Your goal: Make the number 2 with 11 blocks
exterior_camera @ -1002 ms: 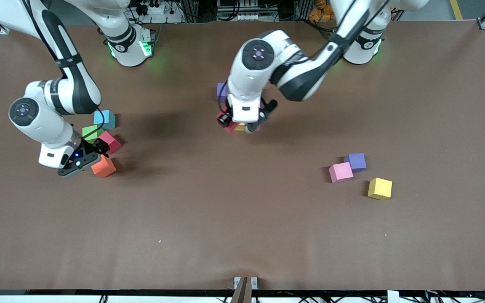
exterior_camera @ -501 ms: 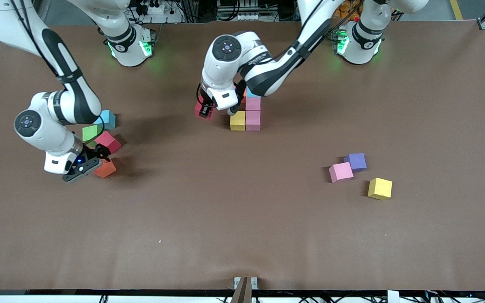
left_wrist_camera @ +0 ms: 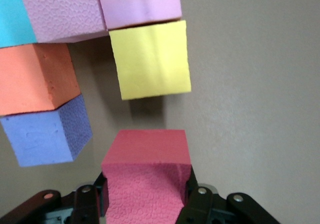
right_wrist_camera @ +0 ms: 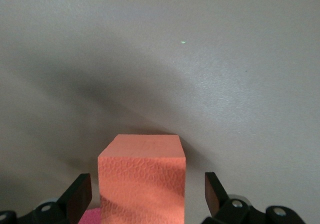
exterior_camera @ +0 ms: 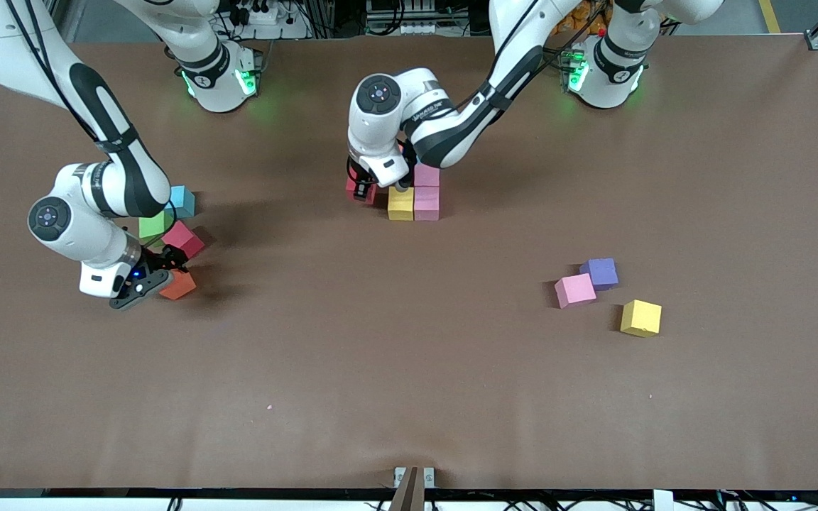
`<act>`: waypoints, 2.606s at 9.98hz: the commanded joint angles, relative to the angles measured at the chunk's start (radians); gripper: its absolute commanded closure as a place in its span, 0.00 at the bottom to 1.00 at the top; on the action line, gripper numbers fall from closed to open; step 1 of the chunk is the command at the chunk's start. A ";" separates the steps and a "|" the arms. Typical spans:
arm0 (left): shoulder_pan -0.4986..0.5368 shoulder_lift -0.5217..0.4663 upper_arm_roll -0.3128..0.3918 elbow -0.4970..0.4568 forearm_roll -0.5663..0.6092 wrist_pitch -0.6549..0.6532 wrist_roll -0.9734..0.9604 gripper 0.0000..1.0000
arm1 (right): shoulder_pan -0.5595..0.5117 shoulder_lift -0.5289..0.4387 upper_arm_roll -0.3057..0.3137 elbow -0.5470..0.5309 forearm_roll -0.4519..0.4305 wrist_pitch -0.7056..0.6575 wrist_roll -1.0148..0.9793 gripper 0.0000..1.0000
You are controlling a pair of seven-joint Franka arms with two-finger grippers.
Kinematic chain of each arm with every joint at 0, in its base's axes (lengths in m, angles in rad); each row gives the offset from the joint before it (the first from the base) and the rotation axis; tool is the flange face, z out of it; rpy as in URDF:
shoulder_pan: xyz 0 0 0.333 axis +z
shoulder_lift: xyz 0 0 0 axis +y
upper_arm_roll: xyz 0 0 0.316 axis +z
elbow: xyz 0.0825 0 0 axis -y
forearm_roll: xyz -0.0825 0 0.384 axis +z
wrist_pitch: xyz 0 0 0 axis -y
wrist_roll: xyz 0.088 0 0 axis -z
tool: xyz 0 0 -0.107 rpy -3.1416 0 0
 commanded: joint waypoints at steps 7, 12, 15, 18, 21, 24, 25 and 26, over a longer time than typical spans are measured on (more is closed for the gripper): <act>0.003 0.058 0.032 -0.012 0.020 0.088 -0.047 0.46 | -0.011 0.077 0.009 0.022 0.015 0.061 -0.036 0.00; 0.003 0.071 0.037 -0.009 0.018 0.088 -0.046 0.46 | -0.016 0.071 0.011 0.022 0.015 0.051 -0.056 0.45; 0.001 0.078 0.037 -0.008 0.020 0.088 -0.044 0.44 | -0.003 0.038 0.014 0.024 0.015 0.046 -0.050 0.65; 0.000 0.086 0.037 -0.008 0.020 0.087 -0.044 0.44 | -0.005 0.017 0.032 0.027 0.018 0.021 -0.044 0.67; 0.000 0.088 0.037 -0.009 0.021 0.085 -0.044 0.41 | 0.042 -0.048 0.058 0.028 0.019 -0.006 -0.007 0.68; -0.005 0.086 0.037 -0.008 0.020 0.079 -0.046 0.41 | 0.098 -0.078 0.054 0.030 0.018 -0.063 0.099 0.68; -0.005 0.086 0.037 -0.006 0.020 0.079 -0.046 0.41 | 0.095 -0.081 0.054 0.030 0.018 -0.061 0.093 0.68; -0.007 0.084 0.037 -0.006 0.020 0.077 -0.047 0.41 | 0.093 -0.079 0.054 0.028 0.018 -0.063 0.091 0.68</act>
